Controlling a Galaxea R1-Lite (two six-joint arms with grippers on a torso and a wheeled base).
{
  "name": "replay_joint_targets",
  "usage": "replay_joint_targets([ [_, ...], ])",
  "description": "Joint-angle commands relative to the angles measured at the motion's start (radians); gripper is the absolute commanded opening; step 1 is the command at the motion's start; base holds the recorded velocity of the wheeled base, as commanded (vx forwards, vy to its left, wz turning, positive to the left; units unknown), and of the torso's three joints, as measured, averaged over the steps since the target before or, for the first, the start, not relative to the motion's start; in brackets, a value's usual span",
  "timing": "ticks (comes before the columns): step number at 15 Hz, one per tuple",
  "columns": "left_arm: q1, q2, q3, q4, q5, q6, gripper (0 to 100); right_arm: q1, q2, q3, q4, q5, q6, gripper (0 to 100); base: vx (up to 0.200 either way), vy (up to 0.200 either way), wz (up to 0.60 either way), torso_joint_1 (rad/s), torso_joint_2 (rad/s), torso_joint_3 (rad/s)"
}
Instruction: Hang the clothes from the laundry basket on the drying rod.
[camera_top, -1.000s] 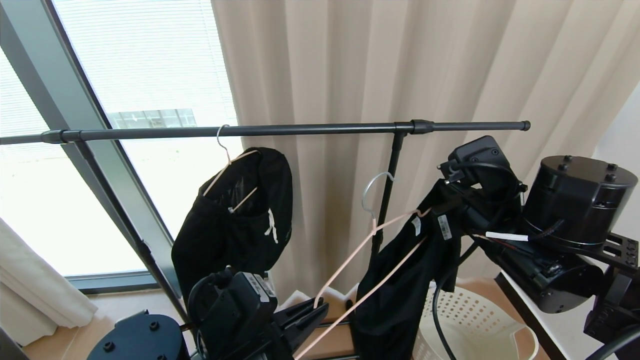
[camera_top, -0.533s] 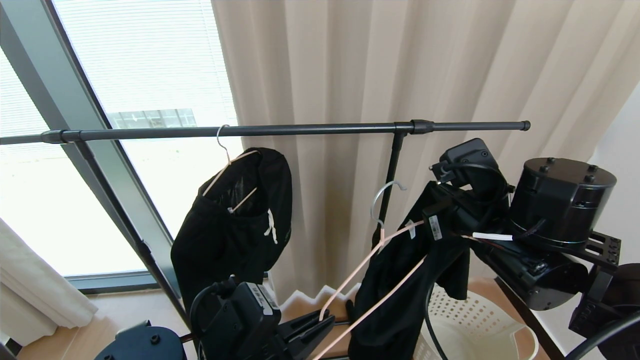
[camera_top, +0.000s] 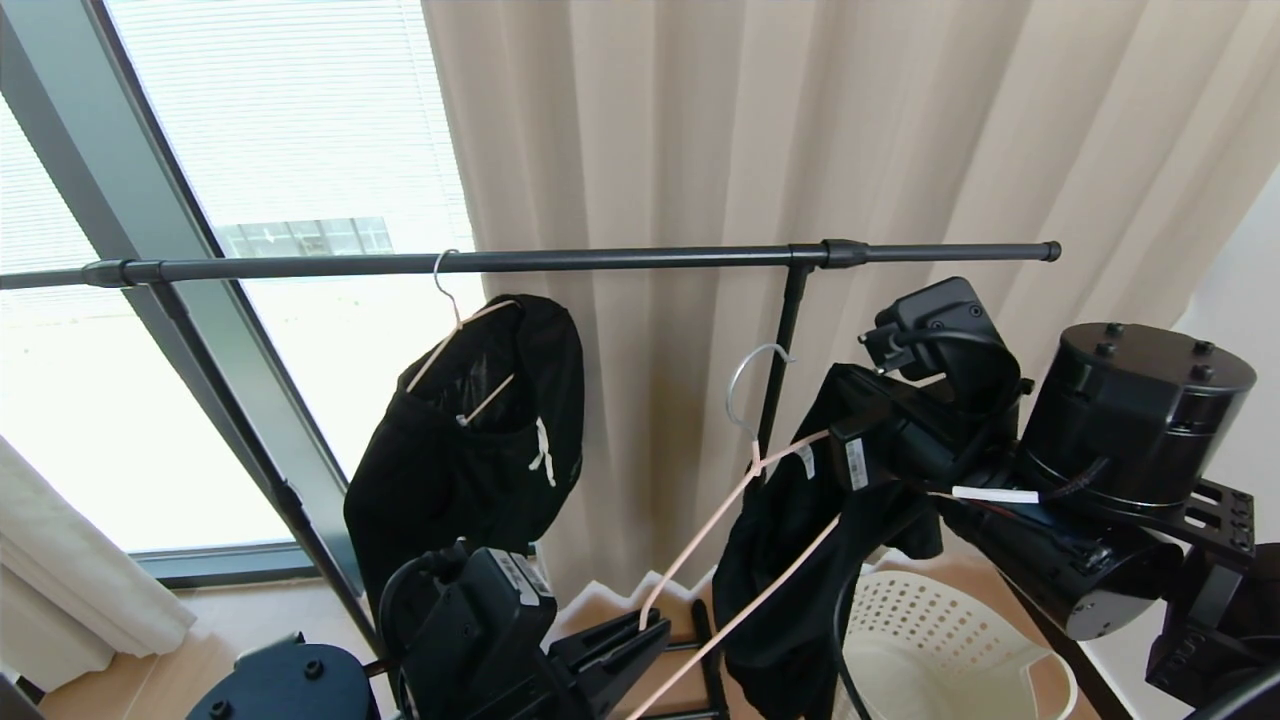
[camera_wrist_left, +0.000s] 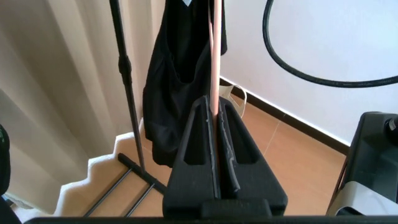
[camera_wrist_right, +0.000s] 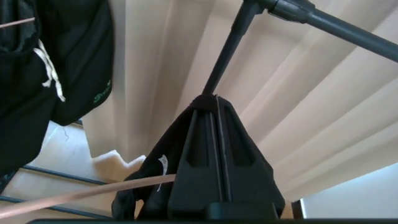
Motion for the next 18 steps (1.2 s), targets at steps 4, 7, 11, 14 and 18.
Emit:
replay_joint_targets([
  [4, 0.038, 0.005, -0.015, -0.001, 0.0, -0.031, 0, 0.002, -0.057, 0.017, 0.0, 0.059, 0.007, 0, 0.0, 0.0, 0.0, 0.0, 0.0, 0.0],
  [7, 0.043, 0.003, -0.027, -0.001, 0.0, -0.06, 0, 0.034, -0.074, 0.025, 0.0, 0.081, 0.027, 0, 0.0, 0.0, 0.0, 0.0, 0.0, 0.0],
  [11, 0.041, -0.001, -0.027, -0.001, 0.0, -0.057, 0, 0.114, -0.074, 0.029, 0.008, 0.085, 0.061, 0, 0.0, 0.0, 0.0, 0.0, 0.0, 0.0],
  [14, 0.041, -0.003, -0.026, -0.001, 0.0, -0.055, 0, 0.152, -0.069, 0.035, 0.008, 0.085, 0.07, 0, 0.0, 0.0, 0.0, 0.0, 0.0, 0.0],
  [18, 0.041, -0.005, -0.026, -0.001, 0.0, -0.055, 0, 0.19, -0.072, 0.035, 0.006, 0.085, 0.085, 0, 0.0, 0.0, 0.0, 0.0, 0.0, 0.0],
])
